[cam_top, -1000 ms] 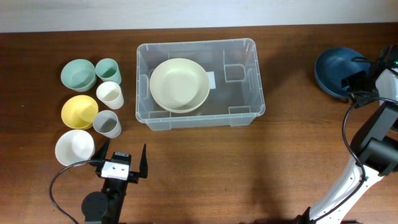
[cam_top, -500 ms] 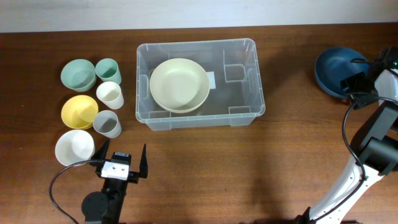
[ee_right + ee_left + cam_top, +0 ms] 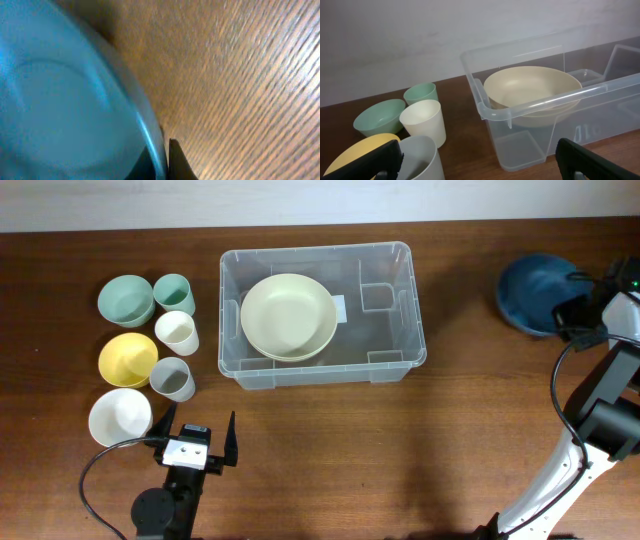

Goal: Pack container
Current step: 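Grasp the rim of the dark blue bowl with the right gripper, then lift the dark blue bowl and carry it left over the bin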

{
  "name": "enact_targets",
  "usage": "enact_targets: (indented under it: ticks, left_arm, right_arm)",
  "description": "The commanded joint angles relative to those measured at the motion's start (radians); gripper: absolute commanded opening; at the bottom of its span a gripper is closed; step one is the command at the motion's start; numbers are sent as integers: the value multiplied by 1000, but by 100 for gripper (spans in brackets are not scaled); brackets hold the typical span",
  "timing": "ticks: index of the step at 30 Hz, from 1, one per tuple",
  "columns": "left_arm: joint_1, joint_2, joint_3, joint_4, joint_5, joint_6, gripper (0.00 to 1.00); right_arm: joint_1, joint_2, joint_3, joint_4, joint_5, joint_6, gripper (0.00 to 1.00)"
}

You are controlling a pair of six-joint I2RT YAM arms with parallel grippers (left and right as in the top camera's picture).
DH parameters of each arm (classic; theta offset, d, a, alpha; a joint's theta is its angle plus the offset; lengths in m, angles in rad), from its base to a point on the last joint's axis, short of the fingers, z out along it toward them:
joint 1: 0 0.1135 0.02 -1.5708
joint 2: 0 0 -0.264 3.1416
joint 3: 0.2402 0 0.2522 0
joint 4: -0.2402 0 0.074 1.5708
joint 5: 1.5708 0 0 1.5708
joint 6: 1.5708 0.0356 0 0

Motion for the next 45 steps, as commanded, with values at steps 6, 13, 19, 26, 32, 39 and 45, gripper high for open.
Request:
enact_targets:
  ticks: [6, 13, 19, 26, 32, 39, 45]
  left_arm:
    - [5, -9, -4, -5, -4, 8, 100]
    - [5, -9, -3, -5, -4, 8, 100]
    - [5, -9, -3, -5, -4, 8, 100]
    - [5, -9, -4, -5, -4, 8, 100]
    - [5, -9, -3, -5, -4, 8, 100]
    - [5, -9, -4, -5, -4, 8, 100]
    - [5, -9, -4, -5, -4, 8, 100]
  right_arm:
    - [1, 5, -14, -9, -20, -8, 4]
    - [-18, -63, -13, 22, -217, -11, 4]
    - [-32, -182, -12, 47, -388, -21, 4]
    - [15, -385, -12, 27, -513, -98, 4]
    - [165, -525, -12, -6, -541, -113, 4]
    - [474, -530, -12, -6, -467, -113, 4]
    - [725, -494, -13, 1, -238, -112, 4]
